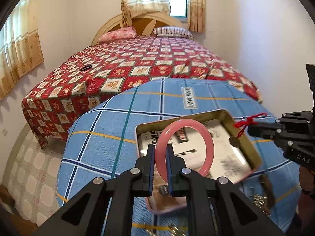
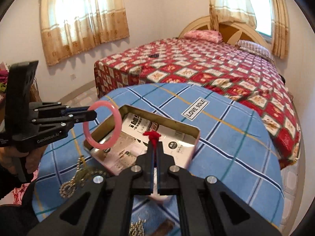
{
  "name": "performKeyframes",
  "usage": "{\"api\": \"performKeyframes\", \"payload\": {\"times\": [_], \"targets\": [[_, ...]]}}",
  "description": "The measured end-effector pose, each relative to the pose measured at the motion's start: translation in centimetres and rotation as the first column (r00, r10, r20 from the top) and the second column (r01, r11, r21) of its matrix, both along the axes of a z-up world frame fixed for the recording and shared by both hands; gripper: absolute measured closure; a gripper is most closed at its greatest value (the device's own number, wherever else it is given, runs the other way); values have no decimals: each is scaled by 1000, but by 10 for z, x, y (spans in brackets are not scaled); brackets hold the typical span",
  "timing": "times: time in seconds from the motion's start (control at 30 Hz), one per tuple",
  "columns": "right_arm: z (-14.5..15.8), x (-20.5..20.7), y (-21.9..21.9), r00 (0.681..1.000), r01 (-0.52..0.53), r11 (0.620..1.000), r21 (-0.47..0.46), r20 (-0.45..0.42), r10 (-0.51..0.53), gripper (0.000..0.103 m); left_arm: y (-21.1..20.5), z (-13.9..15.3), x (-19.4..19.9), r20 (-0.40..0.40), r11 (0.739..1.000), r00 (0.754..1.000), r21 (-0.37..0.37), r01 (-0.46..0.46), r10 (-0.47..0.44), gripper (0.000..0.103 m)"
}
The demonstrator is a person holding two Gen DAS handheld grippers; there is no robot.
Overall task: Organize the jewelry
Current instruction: 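Raise the red-tasseled keychain with the right tool while the left tool carries the pink bangle, then open the left tool over the tin while the right tool releases the keychain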
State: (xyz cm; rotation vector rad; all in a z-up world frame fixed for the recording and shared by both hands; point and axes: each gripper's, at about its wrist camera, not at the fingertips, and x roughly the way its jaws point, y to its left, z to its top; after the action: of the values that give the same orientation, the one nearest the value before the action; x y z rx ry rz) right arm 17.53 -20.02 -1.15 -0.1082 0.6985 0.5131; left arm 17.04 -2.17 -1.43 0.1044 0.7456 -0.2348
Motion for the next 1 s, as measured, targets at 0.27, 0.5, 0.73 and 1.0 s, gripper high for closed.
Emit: {"api": "performKeyframes", "payload": {"times": [0.27,0.5,0.73,1.0], "targets": [[-24,21,7,998,45,997,-55,-47,-47,99,-7,-14,16,-39,1000,999,15,19,-18,91],[-17,10,3,995,100,993,-66,19,-99,37,-9,-6,9,0,1000,1000,14,15,-15,39],[-13,-16,-19,987,162,984,-68,-1,-163,37,5,0,-7,0,999,999,1,-32,32,39],[-28,-66,-42,972,224,972,-74,-48,-228,32,30,-14,-59,-34,993,993,-8,-117,116,39]]}}
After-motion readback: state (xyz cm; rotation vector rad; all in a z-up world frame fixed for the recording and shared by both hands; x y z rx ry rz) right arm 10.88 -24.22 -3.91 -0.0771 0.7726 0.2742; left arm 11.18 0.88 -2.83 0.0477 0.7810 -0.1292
